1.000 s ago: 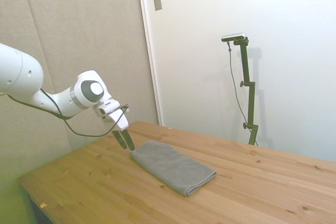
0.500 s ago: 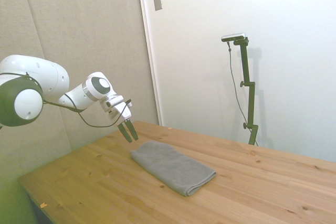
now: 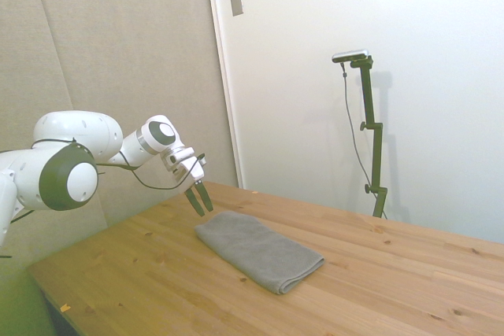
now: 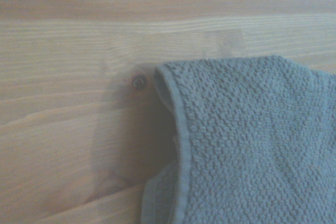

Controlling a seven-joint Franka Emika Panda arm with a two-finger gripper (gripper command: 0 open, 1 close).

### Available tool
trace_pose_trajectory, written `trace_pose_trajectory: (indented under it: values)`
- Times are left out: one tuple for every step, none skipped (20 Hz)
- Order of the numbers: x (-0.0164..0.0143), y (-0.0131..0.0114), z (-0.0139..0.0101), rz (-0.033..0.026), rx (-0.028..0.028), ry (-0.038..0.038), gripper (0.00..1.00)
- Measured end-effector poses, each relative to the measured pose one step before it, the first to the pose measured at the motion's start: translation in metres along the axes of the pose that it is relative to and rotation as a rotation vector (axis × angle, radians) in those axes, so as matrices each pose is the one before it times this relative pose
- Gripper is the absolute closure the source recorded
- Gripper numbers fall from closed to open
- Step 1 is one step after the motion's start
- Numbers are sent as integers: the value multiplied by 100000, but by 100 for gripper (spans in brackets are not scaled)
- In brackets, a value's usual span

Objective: Fold the towel

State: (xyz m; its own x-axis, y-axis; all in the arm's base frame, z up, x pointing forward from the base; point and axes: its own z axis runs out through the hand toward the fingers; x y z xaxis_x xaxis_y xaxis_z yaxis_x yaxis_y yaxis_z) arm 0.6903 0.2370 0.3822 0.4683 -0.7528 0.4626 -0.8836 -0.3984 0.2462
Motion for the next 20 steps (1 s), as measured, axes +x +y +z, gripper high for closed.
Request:
trace_pose_trajectory:
  values:
    - [-91, -307, 398, -49, -280, -181, 0]
    - [-131, -275, 359, -80, -249, -126, 0]
    - [-155, -264, 237, -80, -20, -127, 0]
    - [-171, -203, 225, -162, -107, -124, 0]
    - [-155, -154, 177, -158, -120, -117, 0]
    - [-165, -152, 222, -162, -323, -120, 0]
    - [-183, -120, 304, -223, -676, -95, 0]
    - [-161, -92, 344, -212, -739, -52, 0]
    - [-112, -105, 351, -145, -617, -52, 0]
    - [42, -40, 117, 101, -224, -21, 0]
    - [123, 23, 51, 139, -205, -51, 0]
    - [148, 7, 127, 121, -170, -72, 0]
    - [267, 30, 180, 79, -248, -115, 0]
    - [314, 39, 217, 158, -309, -141, 0]
    - [410, 71, 282, 106, -440, -184, 0]
    - [514, 144, 354, 172, -618, -224, 0]
    - [458, 131, 341, 143, -600, -225, 0]
    - [426, 164, 304, 211, -535, -200, 0]
    - [403, 170, 252, 16, -308, -223, 0]
    - [268, 118, 255, -212, -362, -258, 100]
